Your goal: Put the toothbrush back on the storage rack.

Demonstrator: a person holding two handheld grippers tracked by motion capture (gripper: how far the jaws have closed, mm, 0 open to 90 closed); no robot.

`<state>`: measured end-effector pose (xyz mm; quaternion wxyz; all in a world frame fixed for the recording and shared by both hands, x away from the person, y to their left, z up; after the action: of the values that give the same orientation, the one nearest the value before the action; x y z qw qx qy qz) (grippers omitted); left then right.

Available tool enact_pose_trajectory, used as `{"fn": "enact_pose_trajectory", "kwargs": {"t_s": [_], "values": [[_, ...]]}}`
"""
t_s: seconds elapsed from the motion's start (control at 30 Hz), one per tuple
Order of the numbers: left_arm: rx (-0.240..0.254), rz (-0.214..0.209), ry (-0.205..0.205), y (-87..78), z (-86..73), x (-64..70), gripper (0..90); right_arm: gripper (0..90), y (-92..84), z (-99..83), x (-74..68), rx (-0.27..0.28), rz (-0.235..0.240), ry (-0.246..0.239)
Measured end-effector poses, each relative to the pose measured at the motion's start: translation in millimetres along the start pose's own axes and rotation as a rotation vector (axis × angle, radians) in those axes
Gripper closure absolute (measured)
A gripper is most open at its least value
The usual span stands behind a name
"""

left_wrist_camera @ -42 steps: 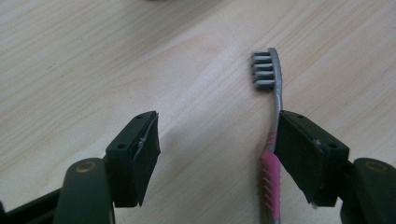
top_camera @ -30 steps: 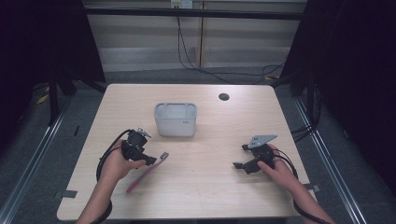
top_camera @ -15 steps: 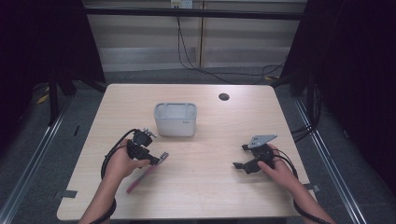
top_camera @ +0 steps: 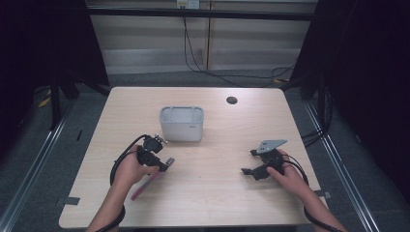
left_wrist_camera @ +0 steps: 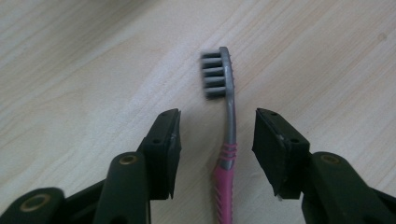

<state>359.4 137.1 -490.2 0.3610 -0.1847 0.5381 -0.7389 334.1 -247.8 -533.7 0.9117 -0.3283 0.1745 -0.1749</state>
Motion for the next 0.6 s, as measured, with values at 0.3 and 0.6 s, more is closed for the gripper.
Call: {"fn": "enact_pose_trajectory", "kwargs": {"t_s": [0.3,0.6], "values": [[-0.026,0.004,0.010,6.4,1.4,4.1,63.9,12.4,0.1,0.1,0.4,0.002,0.000,-0.005],[-0.044,0.029,0.035,8.9,3.8,7.4,74.4,12.4,0.1,0.1,0.3,0.002,0.001,-0.003]]}}
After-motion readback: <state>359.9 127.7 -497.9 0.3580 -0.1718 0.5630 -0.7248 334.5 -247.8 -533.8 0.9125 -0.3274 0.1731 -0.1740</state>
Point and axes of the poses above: each handheld gripper's, and its own axes: y roughly forward along the jaws, z roughly out of its top, x roughly to its right, the point moved 3 cm from there along y, roughly forward along the jaws, and after that the axes turned 14 degrees about z, right-handed, at the moved point
